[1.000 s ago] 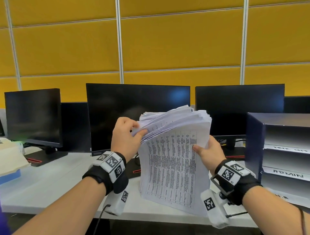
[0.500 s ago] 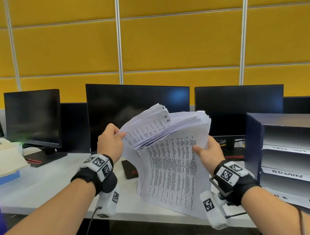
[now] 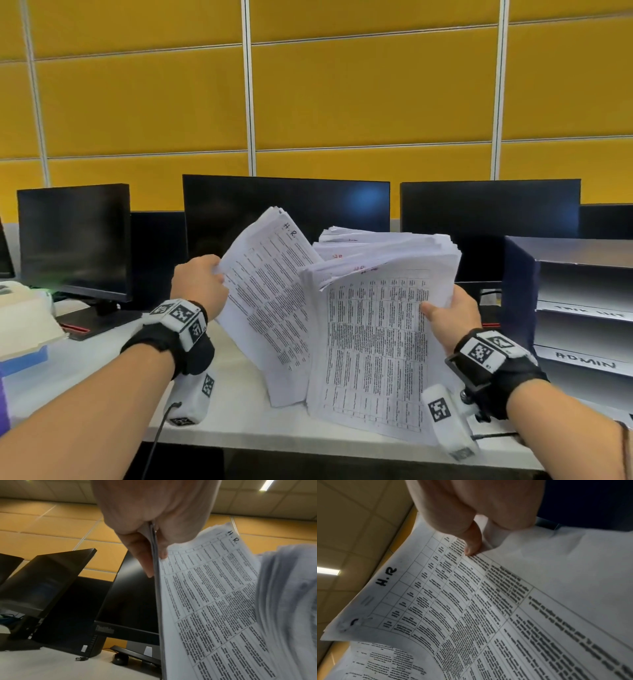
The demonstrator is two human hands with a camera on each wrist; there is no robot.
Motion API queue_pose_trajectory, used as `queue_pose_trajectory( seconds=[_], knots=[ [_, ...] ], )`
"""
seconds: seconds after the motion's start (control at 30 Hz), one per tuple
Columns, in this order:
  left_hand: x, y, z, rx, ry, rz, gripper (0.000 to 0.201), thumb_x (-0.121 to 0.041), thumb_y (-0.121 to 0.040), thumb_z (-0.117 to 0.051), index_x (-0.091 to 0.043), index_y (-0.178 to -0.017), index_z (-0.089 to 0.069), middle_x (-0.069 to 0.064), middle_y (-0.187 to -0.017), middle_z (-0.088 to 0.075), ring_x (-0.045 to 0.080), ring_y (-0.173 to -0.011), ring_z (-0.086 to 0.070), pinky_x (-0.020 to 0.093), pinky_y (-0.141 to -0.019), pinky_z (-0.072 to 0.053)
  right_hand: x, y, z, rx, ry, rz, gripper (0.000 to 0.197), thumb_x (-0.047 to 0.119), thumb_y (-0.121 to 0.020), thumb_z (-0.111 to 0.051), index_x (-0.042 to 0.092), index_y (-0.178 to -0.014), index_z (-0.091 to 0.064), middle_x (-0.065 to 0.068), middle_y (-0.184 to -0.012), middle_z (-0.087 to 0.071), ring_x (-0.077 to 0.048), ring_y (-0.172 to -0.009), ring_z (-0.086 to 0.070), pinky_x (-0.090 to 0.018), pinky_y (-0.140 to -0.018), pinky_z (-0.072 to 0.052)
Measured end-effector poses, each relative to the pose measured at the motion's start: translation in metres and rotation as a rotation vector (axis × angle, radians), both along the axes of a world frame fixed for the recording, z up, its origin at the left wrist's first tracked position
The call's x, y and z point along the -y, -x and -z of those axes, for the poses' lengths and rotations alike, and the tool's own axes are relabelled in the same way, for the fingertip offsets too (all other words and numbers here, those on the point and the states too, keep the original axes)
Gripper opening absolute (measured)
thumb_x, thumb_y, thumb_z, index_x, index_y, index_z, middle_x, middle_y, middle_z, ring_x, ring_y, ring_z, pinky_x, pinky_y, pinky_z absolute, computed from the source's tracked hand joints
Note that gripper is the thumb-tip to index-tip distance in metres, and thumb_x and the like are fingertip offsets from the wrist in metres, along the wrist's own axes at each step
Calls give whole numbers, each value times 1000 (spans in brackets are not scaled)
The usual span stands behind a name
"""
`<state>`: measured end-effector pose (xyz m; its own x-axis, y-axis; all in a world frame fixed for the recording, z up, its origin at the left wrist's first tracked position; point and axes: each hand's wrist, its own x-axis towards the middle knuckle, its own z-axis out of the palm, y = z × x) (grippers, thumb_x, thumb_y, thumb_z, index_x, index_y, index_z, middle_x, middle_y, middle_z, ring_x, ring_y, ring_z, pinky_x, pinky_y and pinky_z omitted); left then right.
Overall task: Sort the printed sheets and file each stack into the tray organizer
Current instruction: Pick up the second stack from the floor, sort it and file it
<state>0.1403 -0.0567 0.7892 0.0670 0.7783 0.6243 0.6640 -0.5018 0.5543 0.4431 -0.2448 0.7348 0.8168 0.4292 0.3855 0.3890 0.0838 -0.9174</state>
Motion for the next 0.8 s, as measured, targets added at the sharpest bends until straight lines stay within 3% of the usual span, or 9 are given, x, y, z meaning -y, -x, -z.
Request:
queue_pose_trajectory(
  seconds=[0.13,0.27,0.47,0.7,0.8],
  knots=[
    [4,15,-14,-33,6,-65,18,4,-81,-48,-5,-65,-50,11,-65,-48,27,-57,-46,30,-52,-36,5,-5,-2,8,10,36,34,-1,-85,-63,5,-118,-57,-15,-114,-64,-33,-107,-60,-48,-94,-49],
    [9,28,-26,-67,13,-114,17,2,-83,-52,-7,-70,-58,10,-68,-50,23,-58,-46,34,-63,-43,9,-7,-4,13,34,72,30,1,-84,-64,7,-113,-57,-14,-111,-64,-33,-105,-61,-51,-93,-49],
    [16,37,-37,-126,-9,-138,11,1,-82,-55,-3,-71,-57,15,-71,-54,30,-64,-51,36,-62,-45,19,-4,-6,29,52,72,34,-1,-84,-63,4,-117,-55,-17,-113,-63,-36,-107,-59,-43,-91,-48],
    [21,37,-49,-133,-20,-156,8,1,-82,-56,-3,-75,-59,14,-70,-53,30,-64,-51,36,-62,-46,26,0,-8,19,61,67,32,2,-84,-63,8,-114,-54,-18,-116,-60,-36,-106,-59,-51,-92,-50],
    [22,37,-51,-122,-29,-122,14,5,-81,-52,-5,-74,-59,16,-74,-56,29,-63,-51,34,-60,-45,31,2,-9,16,67,32,31,2,-86,-62,9,-114,-53,-15,-114,-60,-35,-106,-58,-48,-89,-51]
  ],
)
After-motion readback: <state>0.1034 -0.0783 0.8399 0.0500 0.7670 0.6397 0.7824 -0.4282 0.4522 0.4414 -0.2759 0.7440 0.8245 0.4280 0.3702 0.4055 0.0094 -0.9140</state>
